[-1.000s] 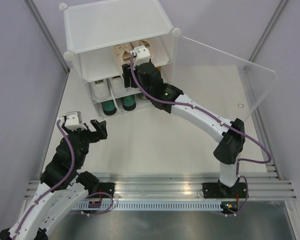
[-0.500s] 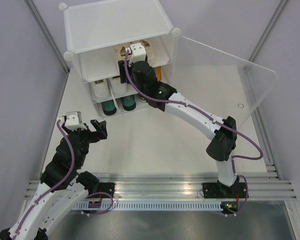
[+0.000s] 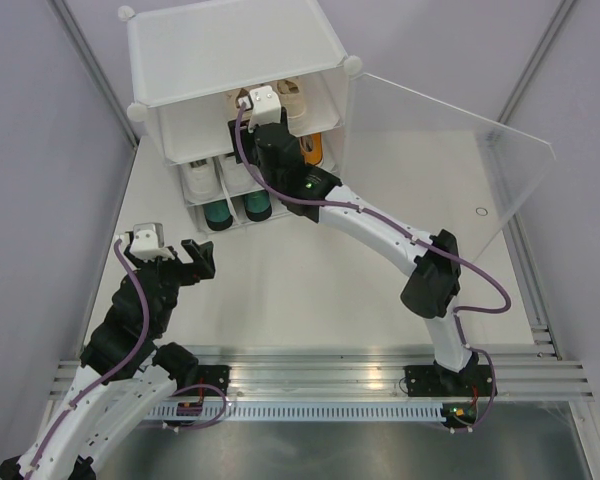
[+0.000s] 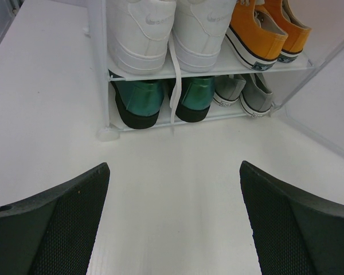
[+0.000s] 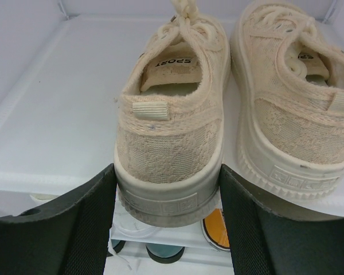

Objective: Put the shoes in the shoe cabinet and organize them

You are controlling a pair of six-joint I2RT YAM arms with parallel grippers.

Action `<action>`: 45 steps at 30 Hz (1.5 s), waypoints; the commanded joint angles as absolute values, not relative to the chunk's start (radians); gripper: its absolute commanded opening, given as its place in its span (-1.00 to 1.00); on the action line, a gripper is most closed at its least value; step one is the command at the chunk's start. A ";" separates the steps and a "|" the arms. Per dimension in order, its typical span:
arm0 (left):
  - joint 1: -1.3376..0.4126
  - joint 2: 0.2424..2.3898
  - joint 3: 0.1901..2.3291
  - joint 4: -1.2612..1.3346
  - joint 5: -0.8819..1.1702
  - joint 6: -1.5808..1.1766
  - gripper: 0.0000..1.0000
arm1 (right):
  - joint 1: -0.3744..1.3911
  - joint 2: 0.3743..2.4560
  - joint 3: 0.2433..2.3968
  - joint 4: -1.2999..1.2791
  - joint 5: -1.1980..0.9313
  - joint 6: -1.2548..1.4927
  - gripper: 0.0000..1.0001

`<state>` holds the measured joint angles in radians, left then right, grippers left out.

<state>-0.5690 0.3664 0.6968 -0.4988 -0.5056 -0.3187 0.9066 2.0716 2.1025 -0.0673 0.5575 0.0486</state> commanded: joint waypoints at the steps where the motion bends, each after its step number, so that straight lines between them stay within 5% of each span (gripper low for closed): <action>1: -0.572 0.367 0.695 -0.465 -0.489 -0.296 0.93 | 0.893 2.079 2.114 0.043 0.629 -0.041 -0.58; 36: -0.572 0.370 0.692 -0.463 -0.497 -0.290 0.93 | 0.818 2.152 2.141 0.057 0.437 0.071 -0.59; 40: -0.572 0.371 0.692 -0.463 -0.497 -0.290 0.93 | 0.816 2.167 2.158 0.054 0.433 0.074 -0.52; 45: -0.572 0.374 0.692 -0.462 -0.497 -0.288 0.93 | 0.813 2.168 2.158 0.041 0.430 0.075 -0.12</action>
